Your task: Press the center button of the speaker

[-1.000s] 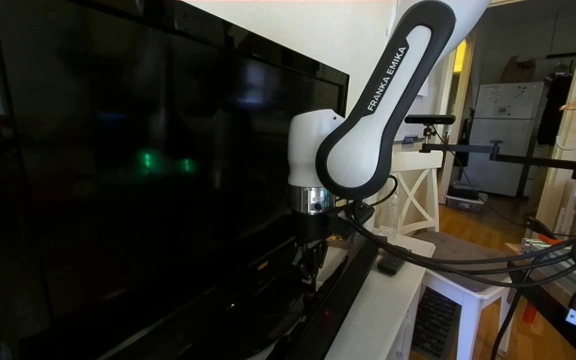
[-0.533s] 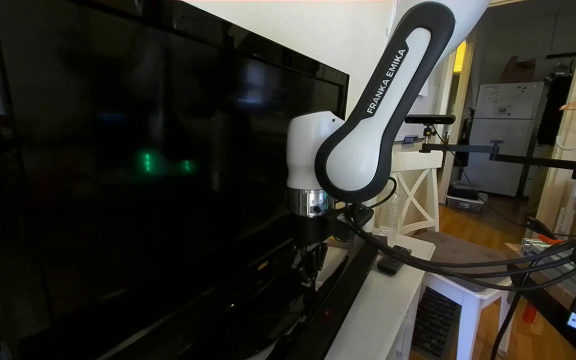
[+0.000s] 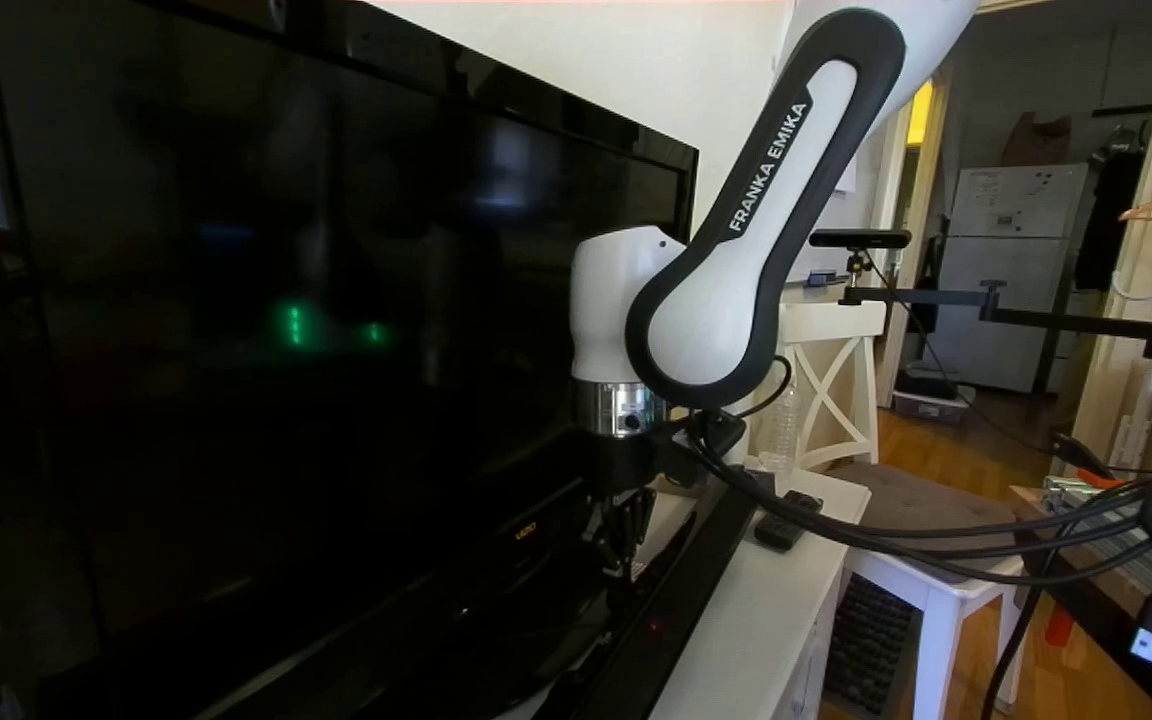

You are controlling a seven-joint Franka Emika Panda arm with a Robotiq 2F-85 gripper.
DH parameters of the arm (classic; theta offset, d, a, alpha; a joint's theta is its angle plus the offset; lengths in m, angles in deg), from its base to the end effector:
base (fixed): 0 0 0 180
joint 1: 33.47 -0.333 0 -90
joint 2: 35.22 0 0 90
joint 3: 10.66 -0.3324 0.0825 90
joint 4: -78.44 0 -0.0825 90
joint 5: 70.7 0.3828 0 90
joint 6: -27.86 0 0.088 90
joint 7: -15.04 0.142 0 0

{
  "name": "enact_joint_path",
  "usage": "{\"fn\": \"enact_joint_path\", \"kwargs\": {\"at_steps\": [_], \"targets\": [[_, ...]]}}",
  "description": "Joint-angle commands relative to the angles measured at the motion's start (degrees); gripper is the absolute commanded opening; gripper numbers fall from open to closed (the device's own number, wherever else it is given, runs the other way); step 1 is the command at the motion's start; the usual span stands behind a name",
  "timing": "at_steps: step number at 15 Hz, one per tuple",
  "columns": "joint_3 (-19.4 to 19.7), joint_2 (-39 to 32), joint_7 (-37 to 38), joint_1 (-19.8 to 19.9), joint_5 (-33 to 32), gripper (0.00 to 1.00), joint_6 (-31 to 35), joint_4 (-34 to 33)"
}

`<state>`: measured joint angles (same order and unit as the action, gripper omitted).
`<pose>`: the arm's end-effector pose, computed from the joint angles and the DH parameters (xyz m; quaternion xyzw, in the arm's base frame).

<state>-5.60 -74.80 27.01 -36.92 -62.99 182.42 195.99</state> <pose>0.5819 -0.0218 0.0718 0.9853 -0.1695 -0.0195 0.0025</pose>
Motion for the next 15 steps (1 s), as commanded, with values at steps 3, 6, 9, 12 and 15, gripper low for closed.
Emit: {"fn": "enact_joint_path", "kwargs": {"at_steps": [3, 6, 9, 12, 15], "targets": [[0.1, -0.3, 1.7, -0.1, -0.7, 0.00, -1.0, -1.2], [2.8, 2.4, 3.7, -2.3, -2.2, 0.00, 0.6, 1.1], [3.5, 3.6, 4.5, -2.9, -2.5, 0.00, 0.0, 1.5], [2.9, 4.5, 4.5, -2.6, -2.1, 0.00, -1.8, 1.7], [2.2, 5.6, 4.1, -2.1, -1.7, 0.00, -3.8, 2.2]]}}
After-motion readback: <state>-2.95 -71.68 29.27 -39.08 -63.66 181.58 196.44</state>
